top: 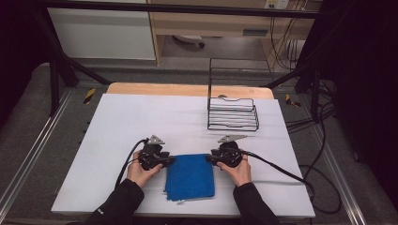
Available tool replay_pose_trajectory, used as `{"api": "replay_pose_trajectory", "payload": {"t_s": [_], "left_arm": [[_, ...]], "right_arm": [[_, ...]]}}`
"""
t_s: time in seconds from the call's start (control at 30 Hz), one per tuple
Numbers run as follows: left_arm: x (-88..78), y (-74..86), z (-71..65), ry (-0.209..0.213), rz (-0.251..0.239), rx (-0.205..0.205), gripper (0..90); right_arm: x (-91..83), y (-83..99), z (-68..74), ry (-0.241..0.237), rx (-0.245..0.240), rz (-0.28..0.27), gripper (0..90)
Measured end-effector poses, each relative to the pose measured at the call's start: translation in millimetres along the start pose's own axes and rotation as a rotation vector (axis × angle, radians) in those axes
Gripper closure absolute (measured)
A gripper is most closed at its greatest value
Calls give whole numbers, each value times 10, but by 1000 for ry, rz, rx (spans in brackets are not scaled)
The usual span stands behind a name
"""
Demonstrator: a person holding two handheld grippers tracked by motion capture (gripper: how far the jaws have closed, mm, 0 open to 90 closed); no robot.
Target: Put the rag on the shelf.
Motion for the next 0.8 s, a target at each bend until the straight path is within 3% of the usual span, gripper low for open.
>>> {"api": "replay_pose_trajectory", "payload": {"t_s": [0.13,0.4,0.6,0.8], "left_arm": [[15,0,-26,15,0,-2,671],[41,-5,-93,23,28,18,803],[25,-14,-95,30,6,14,838],[-87,-46,-136,41,-50,36,843]], "right_arm": [[39,24,9,-12,5,23,635],[36,37,39,-55,48,61,812],[-1,27,42,-64,45,58,855],[-111,-12,56,-69,31,6,857]]}}
Point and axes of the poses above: each handheld gripper's, and its own axes: x roughly forward along the jaws, y roughly out of its underside, z roughly to its left, the point moved 4 cm from there along x, roughly forward along the jaws, and after that the axes turned 8 degrees about y, right-handed, at the moved point
